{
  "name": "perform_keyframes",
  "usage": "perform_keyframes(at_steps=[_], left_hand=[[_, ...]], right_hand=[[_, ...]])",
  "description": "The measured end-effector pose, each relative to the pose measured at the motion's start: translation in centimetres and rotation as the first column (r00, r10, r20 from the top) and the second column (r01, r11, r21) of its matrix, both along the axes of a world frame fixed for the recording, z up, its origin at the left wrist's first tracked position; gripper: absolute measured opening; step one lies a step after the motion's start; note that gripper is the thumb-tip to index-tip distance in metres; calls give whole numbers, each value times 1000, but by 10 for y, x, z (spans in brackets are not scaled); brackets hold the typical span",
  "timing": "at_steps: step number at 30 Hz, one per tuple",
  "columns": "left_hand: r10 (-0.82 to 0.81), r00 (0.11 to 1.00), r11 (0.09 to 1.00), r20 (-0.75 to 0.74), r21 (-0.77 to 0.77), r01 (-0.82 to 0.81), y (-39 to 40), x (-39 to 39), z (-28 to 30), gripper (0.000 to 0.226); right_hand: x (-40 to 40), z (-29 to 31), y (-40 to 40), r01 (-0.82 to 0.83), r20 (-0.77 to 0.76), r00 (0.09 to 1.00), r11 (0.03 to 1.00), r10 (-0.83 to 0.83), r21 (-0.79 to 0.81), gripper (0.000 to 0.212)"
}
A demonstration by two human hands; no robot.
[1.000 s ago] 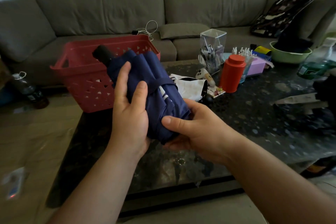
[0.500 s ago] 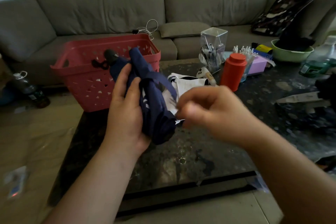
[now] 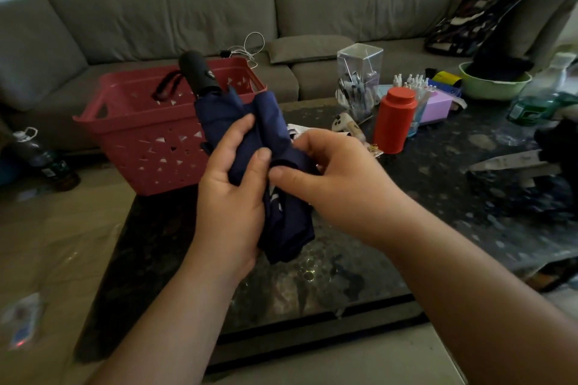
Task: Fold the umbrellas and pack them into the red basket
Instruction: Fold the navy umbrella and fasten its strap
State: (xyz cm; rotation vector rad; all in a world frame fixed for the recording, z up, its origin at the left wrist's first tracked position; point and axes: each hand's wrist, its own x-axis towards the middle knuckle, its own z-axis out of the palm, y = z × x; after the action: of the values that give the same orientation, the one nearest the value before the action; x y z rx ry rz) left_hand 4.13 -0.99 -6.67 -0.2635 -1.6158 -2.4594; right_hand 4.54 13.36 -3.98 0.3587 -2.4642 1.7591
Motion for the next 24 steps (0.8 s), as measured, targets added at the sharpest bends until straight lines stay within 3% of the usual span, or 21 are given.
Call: perform_keyframes(at_steps=[3, 8, 11, 12, 15, 16, 19, 24], left_hand=[[36, 999, 999, -29, -24, -36, -3, 0, -1, 41], [52, 998, 999, -33, 18, -52, -11, -2, 6, 41], [65, 997, 998, -45, 9, -64, -12, -3, 5, 42], [60, 997, 998, -41, 10, -59, -11, -2, 4, 42], [37, 998, 999, -55, -30, -39, -5, 1, 2, 42], [37, 997, 998, -61, -48, -39, -3, 2, 1, 42], [40, 997, 996, -71, -76, -45, -2, 3, 0, 43], [60, 996, 994, -62, -88, -66, -2, 3, 0, 43]], right_hand=[[-6, -2, 11, -22, 63, 998, 999, 24, -26, 13], [-11, 2, 36, 111, 200, 976, 983, -81, -145, 23], [-9, 7, 46, -32, 229, 967, 941, 115, -338, 5], [-9, 7, 46, -89, 258, 945, 915, 202, -394, 9], [-6, 3, 42, -206, 324, 863, 855, 389, -476, 52], [-5, 1, 40, -221, 321, 849, 834, 419, -505, 52], [-4, 0, 33, -166, 282, 886, 821, 367, -547, 15], [-6, -3, 35, -115, 246, 905, 756, 348, -644, 17]])
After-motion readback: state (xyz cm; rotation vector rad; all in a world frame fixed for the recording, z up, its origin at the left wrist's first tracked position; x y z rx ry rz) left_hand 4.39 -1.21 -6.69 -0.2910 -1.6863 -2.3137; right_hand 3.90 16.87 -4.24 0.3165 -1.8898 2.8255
